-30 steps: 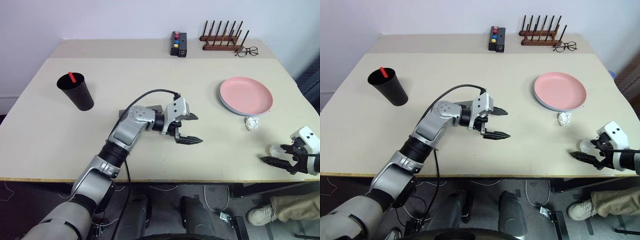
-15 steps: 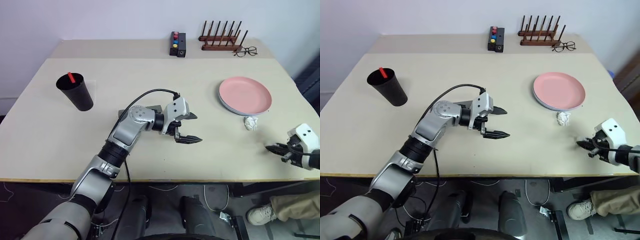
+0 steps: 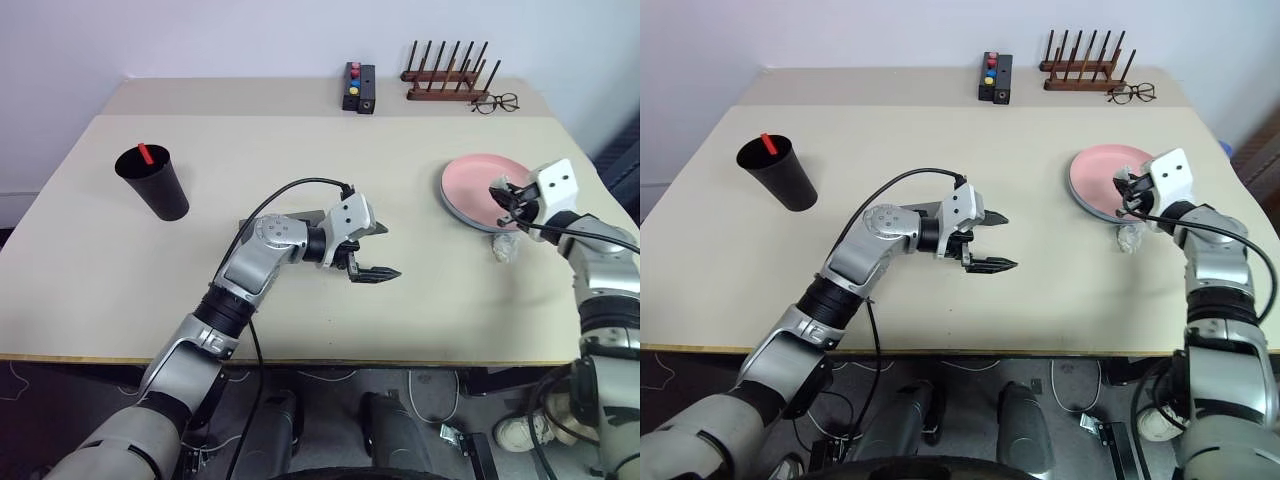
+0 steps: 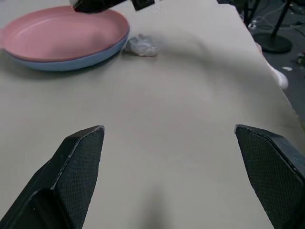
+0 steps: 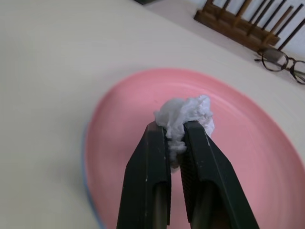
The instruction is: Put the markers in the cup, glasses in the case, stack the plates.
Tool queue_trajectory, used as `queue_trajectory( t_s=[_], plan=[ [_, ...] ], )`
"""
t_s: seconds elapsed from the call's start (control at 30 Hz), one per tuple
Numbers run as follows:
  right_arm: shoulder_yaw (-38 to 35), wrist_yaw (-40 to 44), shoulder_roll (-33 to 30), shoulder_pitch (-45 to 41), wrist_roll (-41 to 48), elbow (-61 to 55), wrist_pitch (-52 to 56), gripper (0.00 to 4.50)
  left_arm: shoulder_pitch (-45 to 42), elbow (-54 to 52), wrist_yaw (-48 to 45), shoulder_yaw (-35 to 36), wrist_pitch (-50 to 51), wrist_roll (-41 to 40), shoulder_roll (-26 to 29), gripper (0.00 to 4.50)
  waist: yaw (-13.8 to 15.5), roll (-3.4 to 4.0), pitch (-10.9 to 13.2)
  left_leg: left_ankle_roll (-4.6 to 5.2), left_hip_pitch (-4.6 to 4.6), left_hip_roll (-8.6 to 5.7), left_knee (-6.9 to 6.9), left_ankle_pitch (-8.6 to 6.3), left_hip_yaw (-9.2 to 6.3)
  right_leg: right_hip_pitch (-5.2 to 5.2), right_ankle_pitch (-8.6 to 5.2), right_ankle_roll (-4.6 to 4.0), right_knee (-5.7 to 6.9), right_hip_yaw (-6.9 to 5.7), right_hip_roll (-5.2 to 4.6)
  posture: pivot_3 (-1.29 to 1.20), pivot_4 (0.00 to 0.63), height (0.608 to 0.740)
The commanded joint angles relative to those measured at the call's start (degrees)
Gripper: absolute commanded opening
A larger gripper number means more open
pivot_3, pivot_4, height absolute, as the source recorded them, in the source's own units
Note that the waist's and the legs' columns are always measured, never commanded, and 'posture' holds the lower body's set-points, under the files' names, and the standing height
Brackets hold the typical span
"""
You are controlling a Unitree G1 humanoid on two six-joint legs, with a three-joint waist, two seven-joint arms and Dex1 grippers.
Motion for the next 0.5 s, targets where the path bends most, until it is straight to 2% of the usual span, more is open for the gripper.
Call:
queue_trajectory(
  t_s=[0.03, 0.1, 0.3, 0.5],
  plan=[
    [0.63, -2.82, 0.55, -5.61, -2.17, 7.86, -4.65, 0.47, 0.53, -3.53, 1.57, 1.37, 1.10, 0.02, 0.35, 4.50, -0.13, 0.00, 0.00, 0.00, 0.01, 0.00, -0.03, 0.00, 0.00, 0.00, 0.00, 0.00, 0.00, 0.01, 0.00, 0.00, 0.150, 0.740],
    [1.18, -3.64, 0.97, -7.23, -3.06, 11.38, -5.95, 1.10, 1.03, -4.56, 2.11, 1.48, 1.89, -0.18, 0.78, 4.50, -0.22, 0.00, 0.00, -0.01, 0.02, 0.00, -0.07, 0.00, -0.01, 0.00, 0.00, 0.00, 0.00, 0.00, 0.01, 0.00, 0.150, 0.740],
    [0.92, -5.26, 1.25, -8.82, -3.54, 14.58, -8.40, 3.87, 1.99, -6.34, 3.01, 1.48, 3.21, -0.45, 1.81, 4.50, -0.21, 0.01, -0.01, -0.01, 0.03, -0.01, -0.10, 0.01, 0.00, 0.00, 0.00, 0.00, 0.00, 0.03, 0.02, 0.00, 0.150, 0.740],
    [-1.49, 1.55, -1.49, -4.45, 0.25, 8.27, -5.15, 3.87, 1.88, -5.87, 2.98, 1.33, 3.05, -0.44, 1.54, 4.50, -0.18, 0.01, -0.01, -0.01, 0.04, -0.01, -0.10, 0.01, 0.00, 0.00, 0.01, 0.01, -0.01, 0.03, 0.02, 0.00, 0.150, 0.740]
  ],
)
